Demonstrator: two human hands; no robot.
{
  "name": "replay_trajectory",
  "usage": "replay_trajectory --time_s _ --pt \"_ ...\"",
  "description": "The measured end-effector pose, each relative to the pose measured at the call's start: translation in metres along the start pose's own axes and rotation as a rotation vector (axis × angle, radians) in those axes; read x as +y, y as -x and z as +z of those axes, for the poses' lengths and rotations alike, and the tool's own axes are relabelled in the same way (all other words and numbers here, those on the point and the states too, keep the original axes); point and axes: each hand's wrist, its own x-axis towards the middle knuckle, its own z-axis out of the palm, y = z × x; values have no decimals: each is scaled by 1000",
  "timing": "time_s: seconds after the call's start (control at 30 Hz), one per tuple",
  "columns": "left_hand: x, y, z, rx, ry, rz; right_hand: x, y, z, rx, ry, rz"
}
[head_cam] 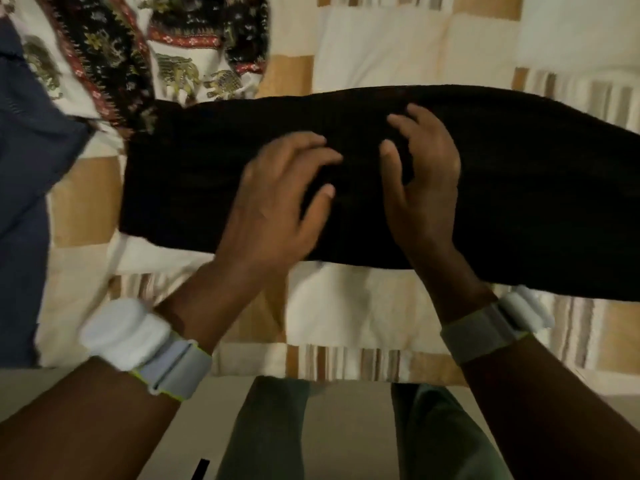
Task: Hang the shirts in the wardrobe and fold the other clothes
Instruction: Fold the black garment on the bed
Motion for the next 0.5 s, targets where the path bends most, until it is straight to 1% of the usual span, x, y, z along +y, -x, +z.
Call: replay_trajectory --time_s 0.07,0.13,0.2,0.27,0.33,0.4,0.47,0.5 --pt "37 -14 46 -204 -45 123 53 23 -34 -13 106 129" --pt "58 -29 82 -309 -76 184 94 39 -60 -43 221 156" --pt "84 -56 120 -337 -95 229 128 51 -93 -100 268 85" --pt "104 -87 154 -370 -125 204 150 69 -116 -230 291 -40" --pt "116 -116 181 -454 -240 219 168 91 -125 -387 349 -129" --pt "118 -141 199 -521 -405 282 185 109 -131 -480 370 -164" --pt "119 -162 209 -489 -489 264 193 119 -140 -532 300 -171" --pt "123 -172 212 -451 -495 196 194 119 -147 -542 258 -159"
